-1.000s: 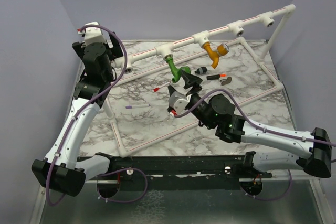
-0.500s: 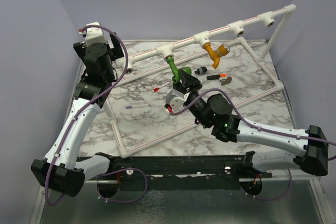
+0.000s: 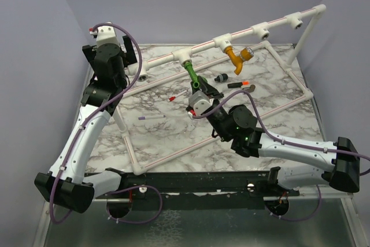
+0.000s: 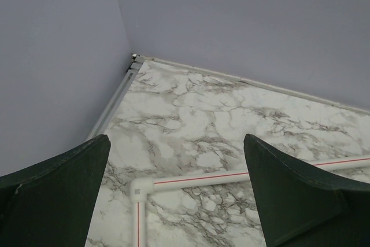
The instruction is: Install the water faucets
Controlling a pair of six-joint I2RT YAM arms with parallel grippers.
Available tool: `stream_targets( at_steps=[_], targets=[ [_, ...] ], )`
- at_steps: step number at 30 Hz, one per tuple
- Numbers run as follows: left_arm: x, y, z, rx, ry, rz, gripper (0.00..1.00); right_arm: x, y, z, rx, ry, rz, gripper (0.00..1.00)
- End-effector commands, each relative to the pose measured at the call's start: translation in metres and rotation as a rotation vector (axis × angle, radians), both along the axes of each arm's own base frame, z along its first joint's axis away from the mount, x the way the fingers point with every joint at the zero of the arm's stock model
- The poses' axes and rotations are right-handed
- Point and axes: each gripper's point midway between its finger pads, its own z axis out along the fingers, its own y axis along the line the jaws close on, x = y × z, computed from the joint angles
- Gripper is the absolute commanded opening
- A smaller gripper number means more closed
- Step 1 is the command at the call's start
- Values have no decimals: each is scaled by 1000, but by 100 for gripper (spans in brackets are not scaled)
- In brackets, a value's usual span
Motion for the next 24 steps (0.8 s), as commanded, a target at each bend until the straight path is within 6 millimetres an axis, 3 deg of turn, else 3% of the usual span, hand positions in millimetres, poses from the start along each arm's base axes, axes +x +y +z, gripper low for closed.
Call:
stream_targets(
  at_steps=[1, 10, 24],
  targets=[
    [-3, -34, -33, 12, 145, -142, 99, 5, -3, 1, 246, 130, -7, 0],
    [-1, -40, -5, -5, 91, -145, 99, 6, 5, 4, 616, 330, 49, 1],
    [5, -38, 41, 5, -1, -73, 99, 2, -5, 18, 1185, 577, 120, 0]
  ],
)
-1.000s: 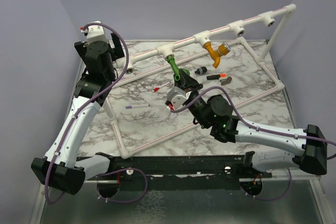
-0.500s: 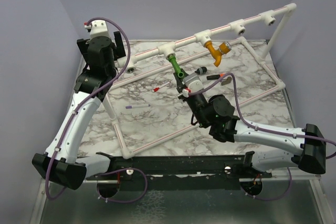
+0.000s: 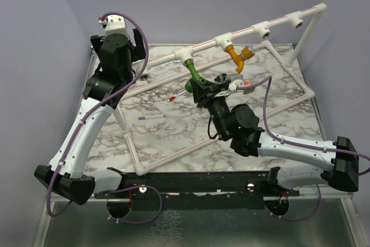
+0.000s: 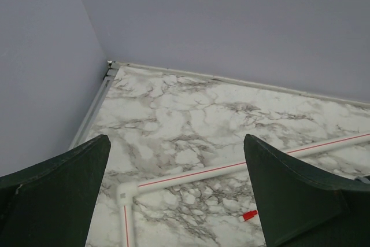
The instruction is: Install the water faucets
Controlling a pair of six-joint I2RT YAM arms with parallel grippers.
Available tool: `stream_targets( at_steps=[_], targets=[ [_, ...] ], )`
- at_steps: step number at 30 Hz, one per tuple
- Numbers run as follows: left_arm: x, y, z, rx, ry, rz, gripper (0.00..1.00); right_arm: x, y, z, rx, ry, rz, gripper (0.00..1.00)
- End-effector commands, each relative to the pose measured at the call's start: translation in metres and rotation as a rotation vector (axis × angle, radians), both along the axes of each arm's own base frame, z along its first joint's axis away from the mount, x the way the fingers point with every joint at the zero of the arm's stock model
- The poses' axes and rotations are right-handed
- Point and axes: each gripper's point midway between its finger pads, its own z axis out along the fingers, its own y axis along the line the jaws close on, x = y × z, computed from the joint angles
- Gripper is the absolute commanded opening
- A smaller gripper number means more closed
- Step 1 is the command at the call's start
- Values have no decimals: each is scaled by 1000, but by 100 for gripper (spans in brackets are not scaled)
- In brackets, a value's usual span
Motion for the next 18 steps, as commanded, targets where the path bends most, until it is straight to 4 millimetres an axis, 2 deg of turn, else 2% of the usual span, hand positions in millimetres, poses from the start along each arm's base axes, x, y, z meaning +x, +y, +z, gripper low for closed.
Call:
stream_targets(
  at_steps=[1, 6, 10, 18],
  targets=[
    [6, -11, 19, -15, -42, -10, 99, 2, -4, 15, 316, 120, 11, 0],
    [5, -22, 46, -49, -93, -63, 99, 2, -5, 10, 460, 197, 18, 0],
    [-4, -34, 60, -76, -111, -140, 99, 3, -7, 7, 579, 261, 19, 0],
    [-37, -51, 64, -95, -106, -277, 99, 3, -3, -5, 833, 450, 49, 1]
  ],
)
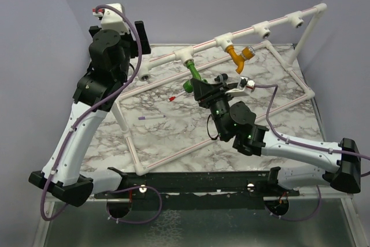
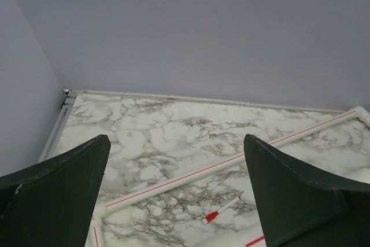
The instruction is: Install the water faucets
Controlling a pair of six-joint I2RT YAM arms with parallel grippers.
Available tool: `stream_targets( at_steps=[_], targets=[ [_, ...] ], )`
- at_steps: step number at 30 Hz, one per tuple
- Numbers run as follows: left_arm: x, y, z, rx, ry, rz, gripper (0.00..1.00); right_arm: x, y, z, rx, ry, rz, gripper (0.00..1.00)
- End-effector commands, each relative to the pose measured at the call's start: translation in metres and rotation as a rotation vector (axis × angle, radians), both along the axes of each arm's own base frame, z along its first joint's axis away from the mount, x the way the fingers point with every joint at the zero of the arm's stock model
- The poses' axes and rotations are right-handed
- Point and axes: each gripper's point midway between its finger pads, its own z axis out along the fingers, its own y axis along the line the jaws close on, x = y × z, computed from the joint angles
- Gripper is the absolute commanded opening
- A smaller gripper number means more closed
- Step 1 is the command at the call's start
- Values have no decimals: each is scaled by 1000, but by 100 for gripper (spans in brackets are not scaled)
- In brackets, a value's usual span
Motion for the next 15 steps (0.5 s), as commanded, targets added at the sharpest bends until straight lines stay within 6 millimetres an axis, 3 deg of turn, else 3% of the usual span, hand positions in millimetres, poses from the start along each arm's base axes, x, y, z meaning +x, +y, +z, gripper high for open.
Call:
stream_targets(
  at_steps=[1, 8, 15],
  targets=[
    [-28, -14, 4, -10, -3, -117, 99, 1, -3, 3, 352, 150, 20, 1],
    [-53, -28, -4, 6, 0, -195, 99, -2, -3, 5, 429, 175, 46, 1],
    [-63, -32, -7, 42, -4, -200, 99, 1, -10, 13, 294, 90, 3, 3]
  ],
)
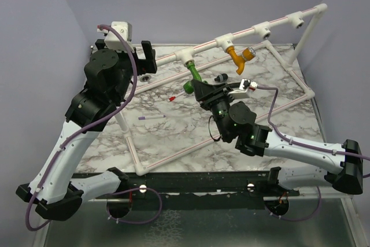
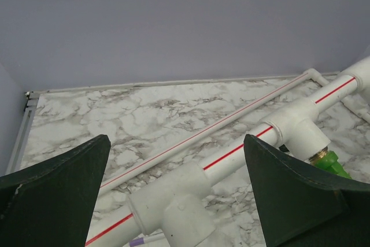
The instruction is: Install the water faucets
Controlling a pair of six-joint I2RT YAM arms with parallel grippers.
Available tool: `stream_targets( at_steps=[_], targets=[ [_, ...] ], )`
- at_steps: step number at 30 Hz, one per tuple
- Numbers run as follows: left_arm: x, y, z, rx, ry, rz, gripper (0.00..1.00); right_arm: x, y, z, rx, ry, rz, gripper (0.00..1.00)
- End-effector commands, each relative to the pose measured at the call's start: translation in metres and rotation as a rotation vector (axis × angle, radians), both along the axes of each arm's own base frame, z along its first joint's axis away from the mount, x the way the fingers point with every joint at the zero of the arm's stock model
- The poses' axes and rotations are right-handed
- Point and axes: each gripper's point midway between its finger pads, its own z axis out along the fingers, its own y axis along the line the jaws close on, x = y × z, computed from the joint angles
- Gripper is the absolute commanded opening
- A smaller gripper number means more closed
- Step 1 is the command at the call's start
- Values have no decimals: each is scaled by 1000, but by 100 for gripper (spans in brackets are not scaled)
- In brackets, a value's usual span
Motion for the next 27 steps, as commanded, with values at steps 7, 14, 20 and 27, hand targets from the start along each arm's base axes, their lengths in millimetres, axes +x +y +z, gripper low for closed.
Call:
stream_targets(
  at_steps=[7, 14, 20, 27],
  targets=[
    [-8, 4, -6, 65, -7, 23, 99, 6, -12, 29, -4, -91, -55, 33],
    [-9, 7, -4, 72, -16, 38, 99, 1, -6, 52, -148, -238, -17, 62],
    [-9, 7, -4, 81, -21, 44, 99, 2, -9, 48, -236, -241, -28, 70],
    [-12, 6, -1, 81, -30, 42, 99, 8, 6, 32, -251, -191, -10, 69]
  ],
)
